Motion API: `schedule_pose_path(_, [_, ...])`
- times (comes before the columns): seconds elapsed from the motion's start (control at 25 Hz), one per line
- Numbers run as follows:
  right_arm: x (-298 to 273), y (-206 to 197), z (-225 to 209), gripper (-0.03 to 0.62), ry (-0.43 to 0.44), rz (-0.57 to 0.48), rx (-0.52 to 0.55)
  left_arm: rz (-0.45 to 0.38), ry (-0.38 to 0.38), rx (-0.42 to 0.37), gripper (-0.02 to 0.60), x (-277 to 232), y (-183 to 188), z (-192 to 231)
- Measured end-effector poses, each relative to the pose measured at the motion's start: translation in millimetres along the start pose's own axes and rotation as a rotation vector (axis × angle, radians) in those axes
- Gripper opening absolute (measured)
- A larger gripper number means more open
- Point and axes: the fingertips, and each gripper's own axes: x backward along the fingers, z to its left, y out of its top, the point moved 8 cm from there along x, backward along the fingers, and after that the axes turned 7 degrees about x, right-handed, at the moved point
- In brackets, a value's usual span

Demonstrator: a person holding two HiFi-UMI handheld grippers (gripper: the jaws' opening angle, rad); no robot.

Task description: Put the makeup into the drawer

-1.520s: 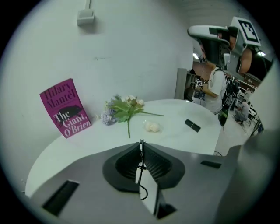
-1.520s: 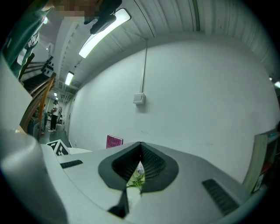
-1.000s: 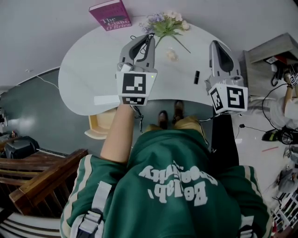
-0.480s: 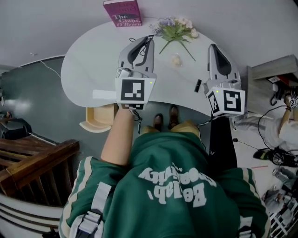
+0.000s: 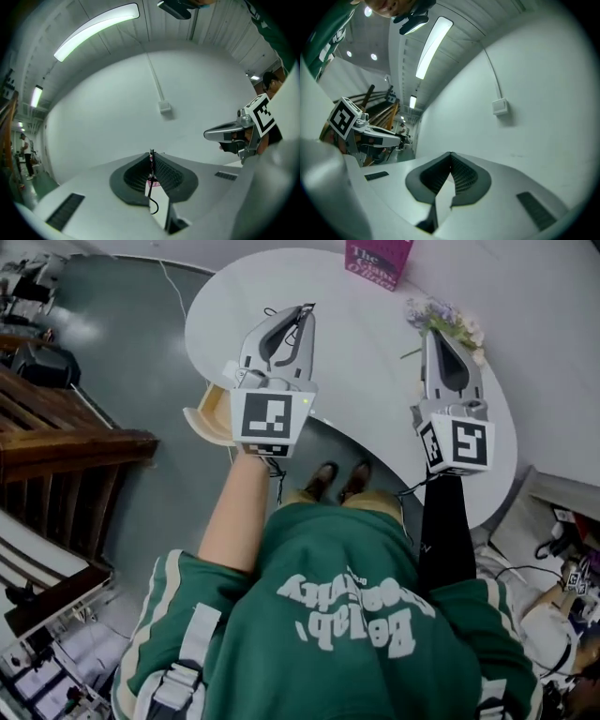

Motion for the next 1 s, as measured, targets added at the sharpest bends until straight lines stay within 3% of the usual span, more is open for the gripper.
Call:
schedule_pose_path(0.44, [-73.4, 15.9, 110.1, 0.009, 0.349, -0.104, -0.080, 0.056, 0.331, -0.048, 0.040, 100.5, 7.2, 67.0])
schedule_pose_path(0.76, [-92.7, 52.1, 169.6, 0.009, 0.442, -0.184, -0.022, 0.044, 0.444, -0.073, 0.040, 153.8, 17.8, 106.7])
schedule_pose_path(1.0, [-105.1, 61.5, 201.7, 0.009, 0.463, -0.182, -0.013, 0.077, 0.456, -0.057, 0.040, 170.4, 2.8, 136.6])
